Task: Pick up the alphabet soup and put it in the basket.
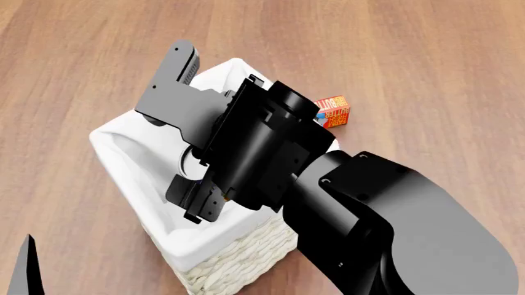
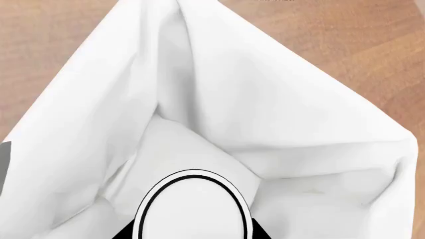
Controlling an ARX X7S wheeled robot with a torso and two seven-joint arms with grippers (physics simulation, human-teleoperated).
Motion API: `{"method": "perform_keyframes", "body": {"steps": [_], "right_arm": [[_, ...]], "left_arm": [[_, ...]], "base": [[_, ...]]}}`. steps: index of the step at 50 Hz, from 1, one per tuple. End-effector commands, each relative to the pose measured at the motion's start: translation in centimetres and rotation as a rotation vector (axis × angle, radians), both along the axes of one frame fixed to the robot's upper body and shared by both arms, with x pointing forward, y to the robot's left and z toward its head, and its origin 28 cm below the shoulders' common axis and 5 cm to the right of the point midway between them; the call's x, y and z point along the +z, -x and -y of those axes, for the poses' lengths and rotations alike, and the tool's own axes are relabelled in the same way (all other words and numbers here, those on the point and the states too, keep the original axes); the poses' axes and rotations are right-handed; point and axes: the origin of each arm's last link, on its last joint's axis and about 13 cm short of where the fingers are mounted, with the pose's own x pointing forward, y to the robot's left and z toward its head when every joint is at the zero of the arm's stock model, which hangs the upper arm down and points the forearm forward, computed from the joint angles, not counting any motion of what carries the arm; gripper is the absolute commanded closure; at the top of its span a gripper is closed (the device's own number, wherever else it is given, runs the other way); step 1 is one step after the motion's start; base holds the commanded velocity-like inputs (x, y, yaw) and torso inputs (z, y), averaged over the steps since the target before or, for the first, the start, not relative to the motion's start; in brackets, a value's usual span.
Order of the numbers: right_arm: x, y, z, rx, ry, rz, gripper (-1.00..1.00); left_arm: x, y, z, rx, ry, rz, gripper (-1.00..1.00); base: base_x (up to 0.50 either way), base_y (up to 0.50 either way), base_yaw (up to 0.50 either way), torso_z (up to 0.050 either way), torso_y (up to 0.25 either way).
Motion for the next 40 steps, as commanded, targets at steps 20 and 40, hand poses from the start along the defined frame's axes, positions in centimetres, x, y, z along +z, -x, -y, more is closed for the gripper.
{"method": "perform_keyframes", "body": {"steps": [20,40], "right_arm": [[-0.18,0.04,-0.07,-0.020,-0.035,0.003,1.00],[0.07,-0.12,0.28,-0.059,-0.036,0.032,-1.00]], "left_arm": [[0.10,0.08,-0.11,0.005,0.005,0.002,-1.00],[0.19,0.15,-0.09,0.003,0.010,0.004,-1.00]], "base": [[0.00,0.00,0.00,0.001,0.001],[0.00,0.00,0.00,0.000,0.000]]}}
